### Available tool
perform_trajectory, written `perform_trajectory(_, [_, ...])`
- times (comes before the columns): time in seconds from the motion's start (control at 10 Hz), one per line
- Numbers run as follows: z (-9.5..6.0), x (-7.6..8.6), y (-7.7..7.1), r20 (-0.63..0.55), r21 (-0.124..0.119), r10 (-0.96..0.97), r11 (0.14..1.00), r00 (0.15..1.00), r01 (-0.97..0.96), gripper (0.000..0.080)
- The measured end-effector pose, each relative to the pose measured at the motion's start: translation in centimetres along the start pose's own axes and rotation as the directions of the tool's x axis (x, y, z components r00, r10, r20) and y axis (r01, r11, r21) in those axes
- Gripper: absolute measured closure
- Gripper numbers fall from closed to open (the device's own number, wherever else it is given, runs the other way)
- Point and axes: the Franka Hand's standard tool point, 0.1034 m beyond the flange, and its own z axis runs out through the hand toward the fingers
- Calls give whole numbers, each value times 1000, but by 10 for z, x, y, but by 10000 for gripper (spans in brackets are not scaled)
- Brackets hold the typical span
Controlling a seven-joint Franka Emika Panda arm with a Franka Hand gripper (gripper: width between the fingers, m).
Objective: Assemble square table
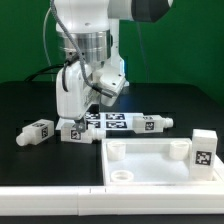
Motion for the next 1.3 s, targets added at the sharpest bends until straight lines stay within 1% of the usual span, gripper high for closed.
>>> perform_trajectory(0.2, [18,10,28,-25,-23,-2,1000,1000,2,150])
perform_trajectory(0.3, [25,13,35,-36,-32,-5,999,999,4,150])
perform_trajectory(0.4, [27,14,35,-39,-33,-5,999,999,4,150])
perform_trajectory(0.6, [36,14,41,-50,-51,-4,999,999,2,150])
perform_trajectory(0.7, [37,13,42,-49,-53,-14,999,999,12,150])
perform_trajectory(0.8, [37,12,42,-48,-54,-22,998,999,19,241])
perform_trajectory(0.9, [38,12,42,-48,-55,-28,998,998,25,377])
perform_trajectory(1.0, [38,12,42,-45,-55,-31,998,999,29,377])
perform_trajectory(1.1, [37,10,41,-41,-51,-37,998,998,35,506])
perform_trajectory(1.2, [36,7,43,-46,-59,-77,996,996,74,506])
perform_trajectory(1.3, [35,-8,51,-61,-83,-192,979,980,187,510])
